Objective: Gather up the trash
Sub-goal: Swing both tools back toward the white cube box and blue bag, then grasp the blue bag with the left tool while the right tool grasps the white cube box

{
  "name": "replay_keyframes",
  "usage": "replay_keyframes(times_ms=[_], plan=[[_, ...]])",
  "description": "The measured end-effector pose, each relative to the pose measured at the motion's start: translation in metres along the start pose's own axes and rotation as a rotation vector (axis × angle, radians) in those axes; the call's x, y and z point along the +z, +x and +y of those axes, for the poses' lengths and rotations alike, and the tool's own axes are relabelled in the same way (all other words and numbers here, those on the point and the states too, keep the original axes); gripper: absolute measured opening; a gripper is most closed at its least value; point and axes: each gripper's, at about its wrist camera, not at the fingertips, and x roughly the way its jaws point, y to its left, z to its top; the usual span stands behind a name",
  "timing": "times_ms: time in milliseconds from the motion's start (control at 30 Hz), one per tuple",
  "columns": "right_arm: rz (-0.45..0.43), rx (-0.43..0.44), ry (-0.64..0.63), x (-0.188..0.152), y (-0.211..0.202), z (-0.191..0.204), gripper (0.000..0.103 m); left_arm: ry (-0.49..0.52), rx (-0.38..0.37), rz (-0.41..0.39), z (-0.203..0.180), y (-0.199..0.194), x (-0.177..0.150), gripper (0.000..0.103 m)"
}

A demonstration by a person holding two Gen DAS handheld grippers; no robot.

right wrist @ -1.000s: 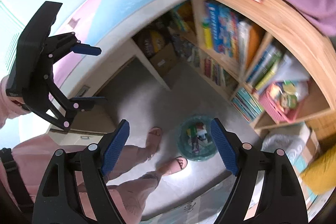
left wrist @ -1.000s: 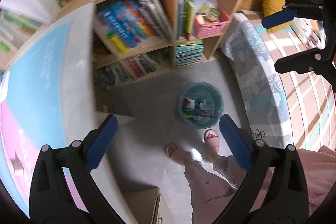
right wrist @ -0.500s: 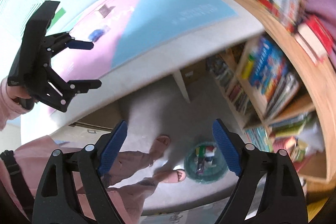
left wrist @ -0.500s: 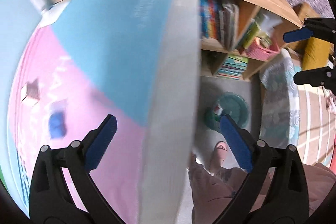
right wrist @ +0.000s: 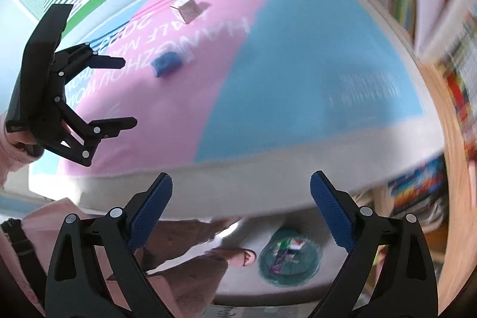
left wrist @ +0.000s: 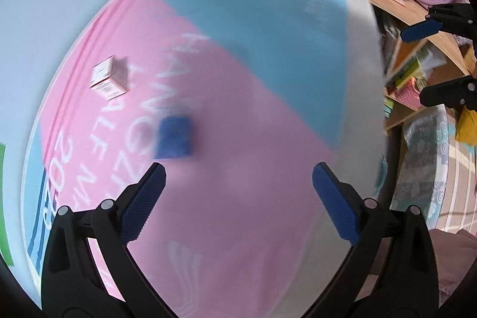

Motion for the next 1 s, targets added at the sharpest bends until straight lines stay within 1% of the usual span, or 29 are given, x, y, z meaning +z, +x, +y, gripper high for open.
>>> replay_keyframes(times_ms=[67,200,333,467,567,733,800,867,1000], plan=[[0.004,0.006,-0.032,0.019,0.007,0.005,0.093,-0.047,-0.006,0.007,0.015,0.003,-0.001,0.096],[0.017,0.024,-0.096,0.051,0.017,0.012,0.093,-0.098,-0.002,0.01,0.033,0.005,-0.005,0.096],[0.04,0.043,-0.187,0.088,0.033,0.02,0.093,-0.163,0.014,0.019,0.048,0.008,-0.013,0.096],[0.053,0.069,-0.304,0.125,0.052,0.03,0.093,-0.258,0.026,0.028,0.064,0.015,-0.015,0.096],[0.078,0.114,-0.382,0.154,0.069,0.035,0.093,-0.33,0.039,0.055,0.074,0.022,-0.015,0.096],[0.105,0.171,-0.511,0.197,0.089,0.047,0.093,-0.41,0.06,0.064,0.082,0.03,-0.008,0.096],[0.117,0.202,-0.555,0.212,0.097,0.051,0.093,-0.429,0.075,0.073,0.084,0.033,-0.005,0.096],[0.123,0.212,-0.605,0.221,0.102,0.056,0.093,-0.453,0.084,0.083,0.086,0.038,-0.004,0.096],[0.14,0.242,-0.713,0.236,0.118,0.07,0.093,-0.48,0.082,0.092,0.085,0.045,-0.001,0.096]])
